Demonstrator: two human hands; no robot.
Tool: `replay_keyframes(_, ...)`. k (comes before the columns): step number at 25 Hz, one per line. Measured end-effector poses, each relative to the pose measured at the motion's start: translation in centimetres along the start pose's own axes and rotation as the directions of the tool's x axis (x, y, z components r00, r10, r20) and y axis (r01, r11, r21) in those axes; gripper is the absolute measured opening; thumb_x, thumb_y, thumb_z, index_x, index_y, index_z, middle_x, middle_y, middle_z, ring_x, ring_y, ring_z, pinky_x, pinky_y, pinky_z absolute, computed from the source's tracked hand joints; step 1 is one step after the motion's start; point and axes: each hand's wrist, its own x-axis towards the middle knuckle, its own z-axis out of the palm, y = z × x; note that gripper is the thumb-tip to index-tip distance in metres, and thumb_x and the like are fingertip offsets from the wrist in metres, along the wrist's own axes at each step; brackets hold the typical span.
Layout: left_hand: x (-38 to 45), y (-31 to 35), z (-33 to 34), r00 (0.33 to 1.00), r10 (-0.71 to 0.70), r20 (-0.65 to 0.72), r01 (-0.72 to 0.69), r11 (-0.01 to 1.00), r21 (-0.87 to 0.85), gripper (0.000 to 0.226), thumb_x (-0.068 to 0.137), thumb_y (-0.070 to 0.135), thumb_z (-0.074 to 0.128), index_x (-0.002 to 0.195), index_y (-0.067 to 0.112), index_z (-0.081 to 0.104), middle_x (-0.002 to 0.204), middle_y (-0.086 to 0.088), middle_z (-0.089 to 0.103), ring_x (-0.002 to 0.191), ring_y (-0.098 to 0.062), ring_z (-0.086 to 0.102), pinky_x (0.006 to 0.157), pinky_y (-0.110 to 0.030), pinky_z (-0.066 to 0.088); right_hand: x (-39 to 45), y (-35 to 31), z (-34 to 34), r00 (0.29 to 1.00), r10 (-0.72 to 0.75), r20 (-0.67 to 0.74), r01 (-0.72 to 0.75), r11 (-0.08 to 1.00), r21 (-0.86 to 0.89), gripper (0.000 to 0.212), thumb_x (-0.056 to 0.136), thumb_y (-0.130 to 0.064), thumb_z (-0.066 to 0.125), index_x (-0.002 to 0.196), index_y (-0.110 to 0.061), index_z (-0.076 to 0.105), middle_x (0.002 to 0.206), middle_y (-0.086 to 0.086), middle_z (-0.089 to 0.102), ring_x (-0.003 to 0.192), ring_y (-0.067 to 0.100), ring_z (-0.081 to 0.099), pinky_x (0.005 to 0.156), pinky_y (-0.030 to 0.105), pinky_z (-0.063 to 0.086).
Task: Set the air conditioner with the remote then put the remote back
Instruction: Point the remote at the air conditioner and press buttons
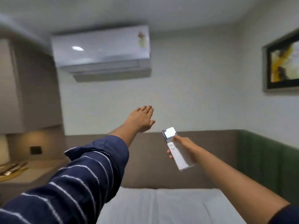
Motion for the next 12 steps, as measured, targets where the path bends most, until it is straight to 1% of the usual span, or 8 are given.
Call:
replay_keyframes(1, 0.1, -2.8, -1.2, 0.999, -0.043, -0.017, 0.042, 0.999, -0.016, 0.065, 0.102, 0.041, 0.021, 0.155, 0.007, 0.004, 0.164, -0.008, 0.005, 0.152, -0.023, 0.007, 0.122, -0.036, 0.010, 0.5, -2.1, 1.5, 1.000, -0.021, 0.018, 0.021, 1.000, -0.001, 0.024, 0.085, -0.025, 0.050, 0.091, -0.004, 0.061, 0.065, 0.016, 0.073, 0.052, 0.029, 0.069, 0.053, 0.027, 0.057)
replay_keyframes(2, 0.2, -5.0, -2.6, 0.997, -0.076, -0.006, 0.076, 0.996, -0.050, 0.066, 0.102, 0.041, 0.021, 0.155, 0.008, 0.003, 0.165, -0.008, 0.003, 0.152, -0.023, 0.006, 0.123, -0.036, 0.008, 0.7, -4.2, 2.8, 0.999, -0.048, 0.024, 0.048, 0.999, 0.010, 0.026, 0.087, -0.028, 0.050, 0.091, -0.004, 0.061, 0.062, 0.014, 0.073, 0.051, 0.028, 0.070, 0.051, 0.025, 0.056)
replay_keyframes(4, -1.3, -11.0, -5.3, 0.974, -0.220, -0.052, 0.220, 0.975, -0.019, 0.066, 0.102, 0.041, 0.022, 0.155, 0.008, 0.002, 0.165, -0.007, 0.002, 0.152, -0.022, 0.005, 0.123, -0.037, 0.007, 1.8, -9.9, 7.3, 0.991, -0.103, 0.085, 0.102, 0.995, 0.017, 0.029, 0.091, -0.031, 0.049, 0.091, -0.003, 0.059, 0.055, 0.013, 0.072, 0.045, 0.026, 0.069, 0.046, 0.024, 0.055)
replay_keyframes(5, -1.7, -13.2, -6.5, 0.964, -0.259, -0.056, 0.259, 0.966, -0.007, 0.066, 0.102, 0.041, 0.022, 0.155, 0.007, 0.002, 0.165, -0.007, 0.001, 0.152, -0.022, 0.004, 0.123, -0.037, 0.006, 2.1, -12.2, 9.0, 0.990, -0.114, 0.088, 0.113, 0.993, 0.021, 0.028, 0.091, -0.030, 0.048, 0.090, -0.003, 0.057, 0.052, 0.013, 0.071, 0.043, 0.026, 0.068, 0.046, 0.025, 0.055)
replay_keyframes(7, -2.8, -17.3, -8.2, 0.947, -0.314, -0.062, 0.316, 0.949, 0.019, 0.067, 0.102, 0.041, 0.022, 0.155, 0.007, 0.002, 0.165, -0.008, 0.001, 0.152, -0.023, 0.004, 0.123, -0.037, 0.006, 2.8, -16.0, 12.1, 0.985, -0.136, 0.104, 0.134, 0.991, 0.033, 0.022, 0.089, -0.024, 0.045, 0.089, -0.004, 0.055, 0.050, 0.014, 0.070, 0.043, 0.027, 0.068, 0.052, 0.029, 0.056)
replay_keyframes(9, -3.9, -19.6, -8.6, 0.937, -0.345, -0.058, 0.347, 0.937, 0.029, 0.067, 0.102, 0.041, 0.021, 0.155, 0.007, 0.001, 0.164, -0.009, 0.001, 0.152, -0.023, 0.004, 0.123, -0.037, 0.006, 3.1, -18.1, 13.8, 0.984, -0.130, 0.125, 0.127, 0.991, 0.029, 0.019, 0.088, -0.019, 0.043, 0.089, -0.004, 0.055, 0.052, 0.016, 0.071, 0.046, 0.027, 0.070, 0.058, 0.032, 0.055)
replay_keyframes(12, -5.1, -21.5, -8.3, 0.923, -0.379, -0.058, 0.381, 0.924, 0.021, 0.066, 0.102, 0.041, 0.020, 0.155, 0.008, -0.003, 0.164, -0.007, -0.003, 0.152, -0.023, 0.002, 0.123, -0.037, 0.005, 3.5, -18.8, 14.6, 0.983, -0.098, 0.156, 0.102, 0.995, -0.015, 0.019, 0.087, -0.016, 0.043, 0.090, -0.001, 0.055, 0.059, 0.018, 0.072, 0.050, 0.028, 0.071, 0.059, 0.034, 0.054)
